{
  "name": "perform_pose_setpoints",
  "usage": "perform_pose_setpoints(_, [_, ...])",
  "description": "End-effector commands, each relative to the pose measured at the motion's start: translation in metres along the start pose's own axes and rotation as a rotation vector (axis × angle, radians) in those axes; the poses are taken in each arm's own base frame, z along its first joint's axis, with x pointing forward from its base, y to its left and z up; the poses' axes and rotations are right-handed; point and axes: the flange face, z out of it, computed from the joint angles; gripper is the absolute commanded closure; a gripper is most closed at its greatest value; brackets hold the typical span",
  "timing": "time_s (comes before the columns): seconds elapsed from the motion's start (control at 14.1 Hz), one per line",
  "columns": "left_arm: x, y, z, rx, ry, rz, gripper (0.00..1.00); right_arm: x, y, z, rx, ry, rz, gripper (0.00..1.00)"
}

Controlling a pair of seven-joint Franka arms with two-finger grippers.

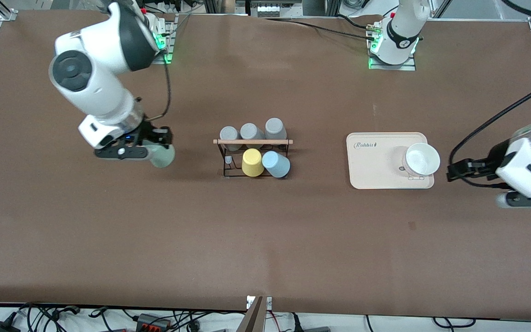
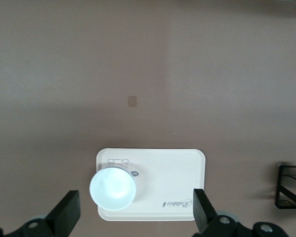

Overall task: Hang scattered cups on rack with three cups
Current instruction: 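Withdraw the left gripper while the right gripper carries the teal cup, then hang the teal cup on a rack peg with the right gripper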

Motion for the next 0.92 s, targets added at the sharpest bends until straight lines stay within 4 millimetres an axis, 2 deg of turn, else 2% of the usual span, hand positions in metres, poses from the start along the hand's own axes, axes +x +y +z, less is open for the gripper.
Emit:
perform_pose_setpoints(0.0, [-0.032, -0.016, -0.003, 0.021, 0.016, 0.023, 0.00, 0.006, -0.054, -0.003, 0.026, 0.012, 0.090, 0.86])
perform_pose_setpoints(0.21, [-0.034, -0.020, 0.001, 0.024, 0.010, 0.014, 0.00, -0.012, -0.103, 0.012, 0.021, 0.001, 0.138, 0.86])
perform_pose_setpoints(0.35, [-0.032, -0.022, 0.002, 0.023, 0.015, 0.012, 0.00, -0.021, -0.121, 0.018, 0.029, 0.017, 0.142, 0.86])
perform_pose_setpoints(0.57, [-0.031, -0.025, 0.003, 0.023, 0.017, 0.008, 0.00, -0.020, -0.126, 0.030, 0.036, 0.022, 0.137, 0.86])
perform_pose_setpoints(0.85, [-0.026, -0.034, 0.008, 0.020, 0.024, -0.006, 0.00, -0.025, -0.144, 0.055, 0.044, 0.023, 0.112, 0.86])
